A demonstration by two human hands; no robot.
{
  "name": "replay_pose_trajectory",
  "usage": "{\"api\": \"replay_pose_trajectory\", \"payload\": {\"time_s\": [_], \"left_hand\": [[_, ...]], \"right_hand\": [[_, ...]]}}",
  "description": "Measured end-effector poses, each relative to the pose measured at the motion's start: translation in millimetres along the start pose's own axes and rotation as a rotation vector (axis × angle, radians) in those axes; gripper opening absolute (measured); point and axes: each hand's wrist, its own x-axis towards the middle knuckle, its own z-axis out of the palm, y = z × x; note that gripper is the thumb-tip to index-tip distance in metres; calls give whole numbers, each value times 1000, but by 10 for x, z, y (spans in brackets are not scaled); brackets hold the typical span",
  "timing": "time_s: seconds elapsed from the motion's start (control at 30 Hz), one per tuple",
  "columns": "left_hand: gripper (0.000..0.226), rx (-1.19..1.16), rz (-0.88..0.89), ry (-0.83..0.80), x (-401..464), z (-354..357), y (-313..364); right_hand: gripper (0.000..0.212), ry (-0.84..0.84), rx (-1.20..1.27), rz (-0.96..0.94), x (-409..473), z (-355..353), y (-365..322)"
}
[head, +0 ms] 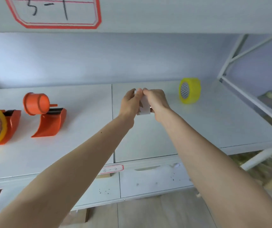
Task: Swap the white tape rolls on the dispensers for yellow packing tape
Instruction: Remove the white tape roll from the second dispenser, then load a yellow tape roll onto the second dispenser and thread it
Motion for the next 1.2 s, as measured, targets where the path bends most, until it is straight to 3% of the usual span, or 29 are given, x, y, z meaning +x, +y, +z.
{"api": "replay_pose_trajectory", "payload": {"time_s": [0.23,0.4,0.5,0.6,0.77,0.87,0.93,1.0,1.1,1.2], "left_hand": [[21,-37,-53,3,226,765,-204],[24,129,7,74,555,1063,-329],[34,329,65,107,724,1125,-441],[59,500,52,108,832,1167,-517],[69,603,46,157,912,1303,-561],[63,578,90,197,918,1481,-493],[58,506,94,200,956,1610,-449],[59,413,67,183,1000,1766,-386],[62,173,16,115,1061,2081,-296],[58,46,-59,79,1080,2419,-250]], "right_hand": [[22,-9,-75,-73,285,-780,237],[40,50,-501,-244,669,-1124,412],[27,-20,-775,-339,785,-1281,506],[16,-85,-1007,-431,874,-1359,602],[22,-199,-1224,-650,1028,-1423,807],[36,-281,-1180,-682,1154,-1497,885],[33,-325,-1001,-666,1206,-1583,885],[15,-228,-776,-630,1240,-1729,820],[19,36,-625,-607,1416,-2048,748],[33,108,-429,-502,1636,-2340,729]]}}
